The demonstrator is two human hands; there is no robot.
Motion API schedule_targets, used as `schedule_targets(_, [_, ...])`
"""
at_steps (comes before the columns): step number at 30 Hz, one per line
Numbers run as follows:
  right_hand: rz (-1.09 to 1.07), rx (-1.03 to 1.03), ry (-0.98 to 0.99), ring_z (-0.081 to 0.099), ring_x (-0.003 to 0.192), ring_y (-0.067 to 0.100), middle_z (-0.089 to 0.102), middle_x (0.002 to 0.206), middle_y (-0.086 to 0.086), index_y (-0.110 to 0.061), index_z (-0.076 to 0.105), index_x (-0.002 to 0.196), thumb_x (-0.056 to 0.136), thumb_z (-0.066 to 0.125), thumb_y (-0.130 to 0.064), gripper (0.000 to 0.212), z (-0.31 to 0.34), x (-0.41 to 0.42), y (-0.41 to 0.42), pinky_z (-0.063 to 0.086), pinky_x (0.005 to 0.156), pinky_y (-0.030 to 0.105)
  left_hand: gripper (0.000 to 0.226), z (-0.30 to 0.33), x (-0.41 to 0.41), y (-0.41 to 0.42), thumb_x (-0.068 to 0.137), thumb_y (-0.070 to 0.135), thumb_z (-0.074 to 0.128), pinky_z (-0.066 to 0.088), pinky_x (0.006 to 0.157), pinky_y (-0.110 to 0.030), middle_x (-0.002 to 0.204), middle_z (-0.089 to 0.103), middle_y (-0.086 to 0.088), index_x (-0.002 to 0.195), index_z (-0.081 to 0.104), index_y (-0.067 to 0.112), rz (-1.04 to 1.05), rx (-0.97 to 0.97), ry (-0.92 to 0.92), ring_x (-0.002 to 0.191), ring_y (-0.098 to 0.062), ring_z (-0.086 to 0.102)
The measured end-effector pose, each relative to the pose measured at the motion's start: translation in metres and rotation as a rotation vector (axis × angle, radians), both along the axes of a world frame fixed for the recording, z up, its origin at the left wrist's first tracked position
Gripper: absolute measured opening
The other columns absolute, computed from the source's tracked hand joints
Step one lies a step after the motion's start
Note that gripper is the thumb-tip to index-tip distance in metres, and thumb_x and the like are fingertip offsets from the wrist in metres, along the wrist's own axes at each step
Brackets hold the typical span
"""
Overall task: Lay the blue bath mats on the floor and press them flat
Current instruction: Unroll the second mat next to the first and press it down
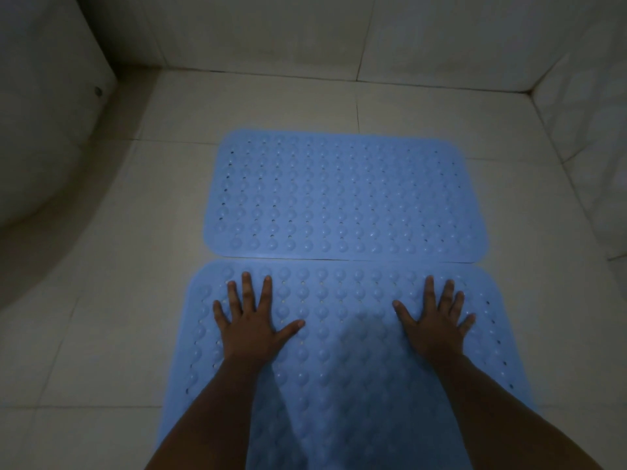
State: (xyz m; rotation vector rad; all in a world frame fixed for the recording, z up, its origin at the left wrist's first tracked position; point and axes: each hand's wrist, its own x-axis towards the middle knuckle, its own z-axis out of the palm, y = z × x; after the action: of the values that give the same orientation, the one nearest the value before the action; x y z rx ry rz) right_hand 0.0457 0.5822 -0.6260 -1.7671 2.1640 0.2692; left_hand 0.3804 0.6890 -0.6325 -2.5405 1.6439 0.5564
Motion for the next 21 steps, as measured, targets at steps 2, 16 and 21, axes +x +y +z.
schedule_targets(2, [-0.004,-0.01,-0.005,-0.014,0.154,0.032,-0.019,0.167,0.003,-0.04,-0.013,0.156,0.081,0.02,-0.09,0.096,-0.001,0.0,0.0,-0.003,0.12,0.065,0.117,0.001,0.001,-0.001,0.069,0.106,0.018,-0.01,0.122,-0.065,0.168,-0.033,-0.003,0.159,-0.021,0.043,-0.002,0.008,0.003,0.156,-0.034,-0.027])
schedule_targets(16, [-0.011,-0.034,-0.022,-0.009,0.155,0.032,-0.009,0.169,0.008,-0.03,-0.002,0.16,0.089,0.029,-0.079,0.092,0.005,0.006,0.003,-0.001,0.119,0.068,0.102,0.004,0.014,0.006,0.082,0.096,0.02,-0.007,0.125,-0.061,0.173,-0.017,-0.001,0.163,-0.007,0.041,-0.071,-0.07,0.042,0.159,-0.03,-0.019])
schedule_targets(21, [0.141,-0.164,-0.149,0.001,0.156,0.03,0.008,0.169,0.011,-0.017,0.02,0.16,0.091,0.02,-0.069,0.086,0.014,0.061,0.017,0.0,0.121,0.065,0.087,0.009,0.041,0.012,0.097,0.076,0.017,0.01,0.125,-0.065,0.173,0.016,-0.008,0.163,0.029,0.021,-0.138,-0.229,-0.036,0.16,-0.034,0.004])
